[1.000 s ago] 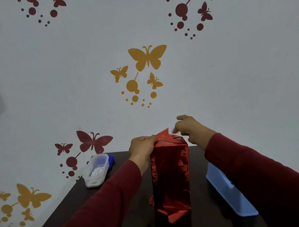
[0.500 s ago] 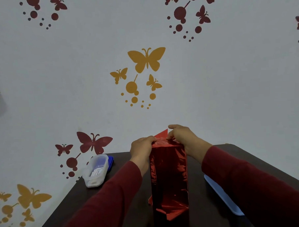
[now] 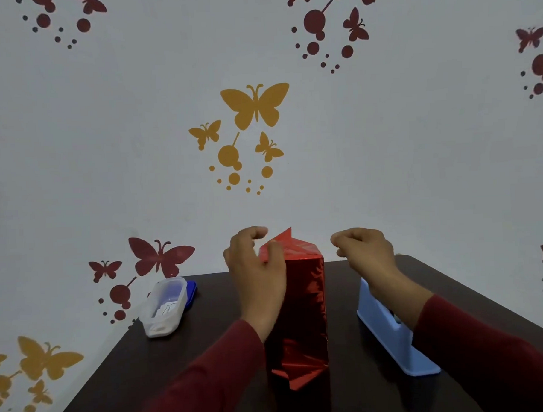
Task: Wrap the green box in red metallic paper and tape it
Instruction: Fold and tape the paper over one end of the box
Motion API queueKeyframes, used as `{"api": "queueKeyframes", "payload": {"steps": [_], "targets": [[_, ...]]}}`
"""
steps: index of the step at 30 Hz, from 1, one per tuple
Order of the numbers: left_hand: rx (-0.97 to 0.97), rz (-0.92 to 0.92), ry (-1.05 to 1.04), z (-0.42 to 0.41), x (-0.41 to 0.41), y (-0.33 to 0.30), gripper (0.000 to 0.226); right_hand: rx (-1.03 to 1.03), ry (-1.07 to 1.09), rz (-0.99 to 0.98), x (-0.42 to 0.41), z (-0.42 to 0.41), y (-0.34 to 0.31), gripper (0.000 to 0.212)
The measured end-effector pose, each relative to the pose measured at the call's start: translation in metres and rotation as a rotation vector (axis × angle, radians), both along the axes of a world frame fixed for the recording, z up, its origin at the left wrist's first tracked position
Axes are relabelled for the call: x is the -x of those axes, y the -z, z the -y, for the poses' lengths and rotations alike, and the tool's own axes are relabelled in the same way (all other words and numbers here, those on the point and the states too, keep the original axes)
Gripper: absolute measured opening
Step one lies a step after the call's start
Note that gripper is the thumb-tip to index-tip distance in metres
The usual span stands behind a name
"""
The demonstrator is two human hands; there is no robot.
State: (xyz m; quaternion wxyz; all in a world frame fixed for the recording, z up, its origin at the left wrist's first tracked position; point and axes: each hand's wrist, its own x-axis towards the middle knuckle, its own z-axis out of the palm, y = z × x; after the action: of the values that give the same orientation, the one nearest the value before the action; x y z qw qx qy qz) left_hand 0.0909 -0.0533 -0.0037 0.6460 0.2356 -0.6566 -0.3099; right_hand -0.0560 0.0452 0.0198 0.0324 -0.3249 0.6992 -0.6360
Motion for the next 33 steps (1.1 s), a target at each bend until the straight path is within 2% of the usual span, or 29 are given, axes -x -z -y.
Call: {"api": "queueKeyframes", "payload": {"steps": [4,7,10,12,14,16,18,23,30,33], "targets": [[0.535,0.088,0.006,-0.031,0.019,0.020,0.014,-0.096,0.073,-0.077,0.013,-0.042,0.017,0.023],[0.674,0.173,0.186,-0.053,0.045,0.047,0.013,-0.234,0.196,-0.142,0.034,-0.069,0.034,0.033],[0.600,0.422,0.397,-0.062,0.077,0.081,0.042,-0.422,0.294,-0.148,0.058,-0.092,0.049,0.037],[0.550,0.534,0.491,-0.058,0.096,0.097,0.066,-0.517,0.283,-0.069,0.069,-0.099,0.057,0.045],[0.513,0.589,0.536,-0.055,0.115,0.105,0.082,-0.505,0.217,0.137,0.073,-0.103,0.061,0.031],[0.459,0.602,0.552,-0.052,0.130,0.112,0.090,-0.481,0.115,0.391,0.075,-0.103,0.063,0.030],[0.411,0.564,0.544,-0.050,0.138,0.121,0.088,-0.506,0.027,0.526,0.077,-0.102,0.064,0.031],[0.349,0.540,0.566,-0.046,0.142,0.136,0.088,-0.470,-0.056,0.666,0.085,-0.094,0.065,0.034],[0.372,0.504,0.584,-0.050,0.137,0.132,0.078,-0.154,-0.067,0.798,0.079,-0.092,0.070,0.015],[0.391,0.525,0.580,-0.047,0.138,0.132,0.085,-0.013,-0.022,0.781,0.070,-0.098,0.089,0.019]]}}
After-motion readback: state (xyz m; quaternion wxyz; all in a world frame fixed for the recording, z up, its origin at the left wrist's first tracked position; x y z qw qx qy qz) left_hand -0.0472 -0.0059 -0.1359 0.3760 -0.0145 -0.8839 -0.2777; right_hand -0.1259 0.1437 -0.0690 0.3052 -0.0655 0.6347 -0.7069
